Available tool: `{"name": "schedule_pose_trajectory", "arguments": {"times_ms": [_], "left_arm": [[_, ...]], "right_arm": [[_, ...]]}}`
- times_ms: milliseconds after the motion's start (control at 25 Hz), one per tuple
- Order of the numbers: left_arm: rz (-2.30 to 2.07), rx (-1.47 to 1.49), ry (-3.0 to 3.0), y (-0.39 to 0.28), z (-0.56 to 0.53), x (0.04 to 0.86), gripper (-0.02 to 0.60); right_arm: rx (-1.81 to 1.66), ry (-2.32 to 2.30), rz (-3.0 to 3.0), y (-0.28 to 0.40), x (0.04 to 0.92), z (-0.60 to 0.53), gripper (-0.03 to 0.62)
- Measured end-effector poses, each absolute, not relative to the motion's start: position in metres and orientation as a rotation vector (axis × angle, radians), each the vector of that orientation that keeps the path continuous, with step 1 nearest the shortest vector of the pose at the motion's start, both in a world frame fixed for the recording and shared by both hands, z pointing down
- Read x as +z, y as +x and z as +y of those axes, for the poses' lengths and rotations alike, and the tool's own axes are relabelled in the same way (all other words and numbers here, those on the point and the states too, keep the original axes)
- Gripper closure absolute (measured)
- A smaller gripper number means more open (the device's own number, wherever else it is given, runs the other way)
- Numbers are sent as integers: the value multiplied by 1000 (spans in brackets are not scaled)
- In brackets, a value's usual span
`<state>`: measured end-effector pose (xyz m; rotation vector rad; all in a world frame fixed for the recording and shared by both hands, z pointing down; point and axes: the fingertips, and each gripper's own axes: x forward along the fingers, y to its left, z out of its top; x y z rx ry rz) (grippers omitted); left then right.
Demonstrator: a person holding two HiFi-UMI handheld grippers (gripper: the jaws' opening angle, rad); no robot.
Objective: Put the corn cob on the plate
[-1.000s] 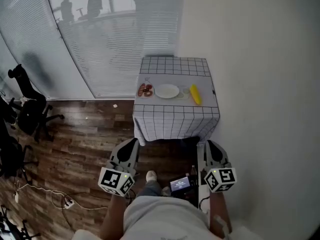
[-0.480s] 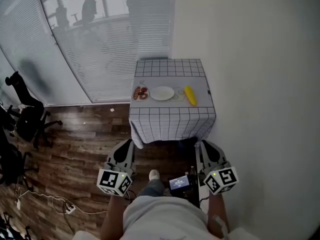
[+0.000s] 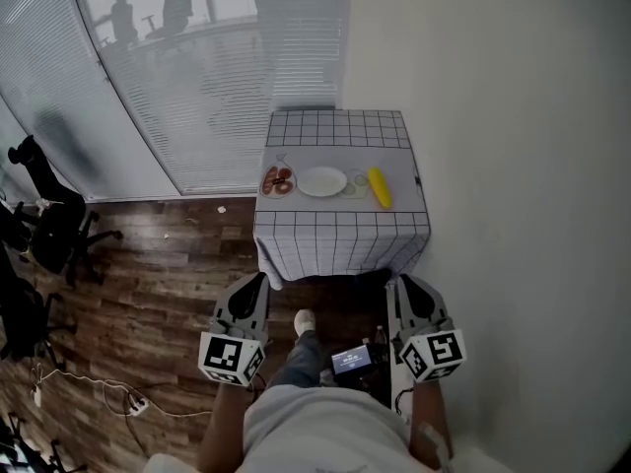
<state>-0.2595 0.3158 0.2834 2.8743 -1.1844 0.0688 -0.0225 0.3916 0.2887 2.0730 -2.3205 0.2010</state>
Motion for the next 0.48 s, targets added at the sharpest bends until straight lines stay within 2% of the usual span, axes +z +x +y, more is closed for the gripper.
{"name": "schedule_pose_trajectory", "arguments": {"times_ms": [480], "left_arm": [[-1171, 77, 2892, -212, 198, 290, 574]], "right_arm": [[213, 2125, -2262, 24, 300, 281, 588]]}}
